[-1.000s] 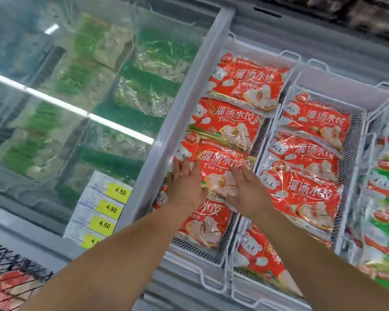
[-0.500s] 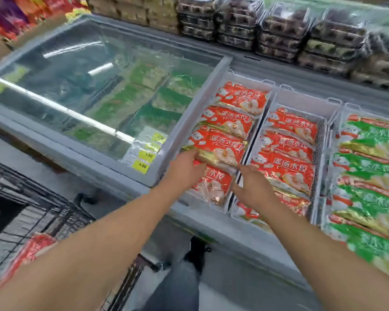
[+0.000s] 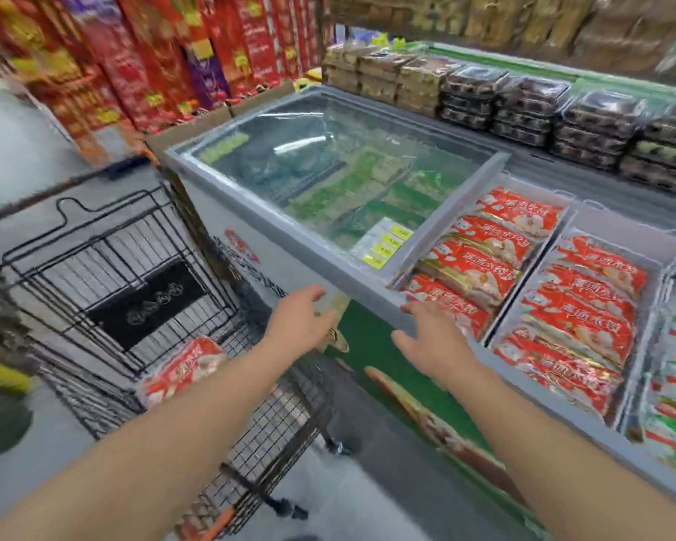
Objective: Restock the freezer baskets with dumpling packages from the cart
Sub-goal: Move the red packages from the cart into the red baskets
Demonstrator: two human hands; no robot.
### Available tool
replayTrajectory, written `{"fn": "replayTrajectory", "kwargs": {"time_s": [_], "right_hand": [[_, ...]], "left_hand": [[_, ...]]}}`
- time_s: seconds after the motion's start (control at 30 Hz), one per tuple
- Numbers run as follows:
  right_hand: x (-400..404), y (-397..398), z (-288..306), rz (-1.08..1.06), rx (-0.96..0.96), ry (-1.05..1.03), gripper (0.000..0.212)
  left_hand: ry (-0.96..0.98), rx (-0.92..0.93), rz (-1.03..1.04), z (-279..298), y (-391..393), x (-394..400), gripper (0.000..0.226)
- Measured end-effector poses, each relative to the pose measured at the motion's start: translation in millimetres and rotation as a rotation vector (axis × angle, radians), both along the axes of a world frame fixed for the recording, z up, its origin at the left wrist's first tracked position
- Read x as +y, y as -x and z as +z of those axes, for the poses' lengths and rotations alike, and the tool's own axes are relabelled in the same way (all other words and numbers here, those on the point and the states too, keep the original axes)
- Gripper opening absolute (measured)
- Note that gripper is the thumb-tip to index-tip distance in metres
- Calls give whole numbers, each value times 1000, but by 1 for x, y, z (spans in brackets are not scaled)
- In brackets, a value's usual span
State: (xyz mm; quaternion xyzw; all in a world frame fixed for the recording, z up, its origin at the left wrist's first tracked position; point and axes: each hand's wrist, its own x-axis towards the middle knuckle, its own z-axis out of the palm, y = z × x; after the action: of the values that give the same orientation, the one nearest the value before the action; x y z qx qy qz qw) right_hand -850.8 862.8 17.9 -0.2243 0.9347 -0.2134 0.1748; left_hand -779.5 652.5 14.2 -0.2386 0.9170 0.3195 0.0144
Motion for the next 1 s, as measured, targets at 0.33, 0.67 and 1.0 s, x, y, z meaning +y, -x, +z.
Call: {"fn": "replayTrajectory", "kwargs": {"time_s": [0.33, 0.67, 1.0], "right_hand": [[-166, -84, -25, 277, -68, 17, 50], [-363, -129, -111, 178, -248, -123, 52], [-495, -133, -185, 51, -418, -222, 47]], "left_hand": [[15, -114, 257, -23, -144, -144, 50], [-67, -298, 189, -98, -184, -353, 57], [-176, -456, 130, -184, -151, -481, 59]]}}
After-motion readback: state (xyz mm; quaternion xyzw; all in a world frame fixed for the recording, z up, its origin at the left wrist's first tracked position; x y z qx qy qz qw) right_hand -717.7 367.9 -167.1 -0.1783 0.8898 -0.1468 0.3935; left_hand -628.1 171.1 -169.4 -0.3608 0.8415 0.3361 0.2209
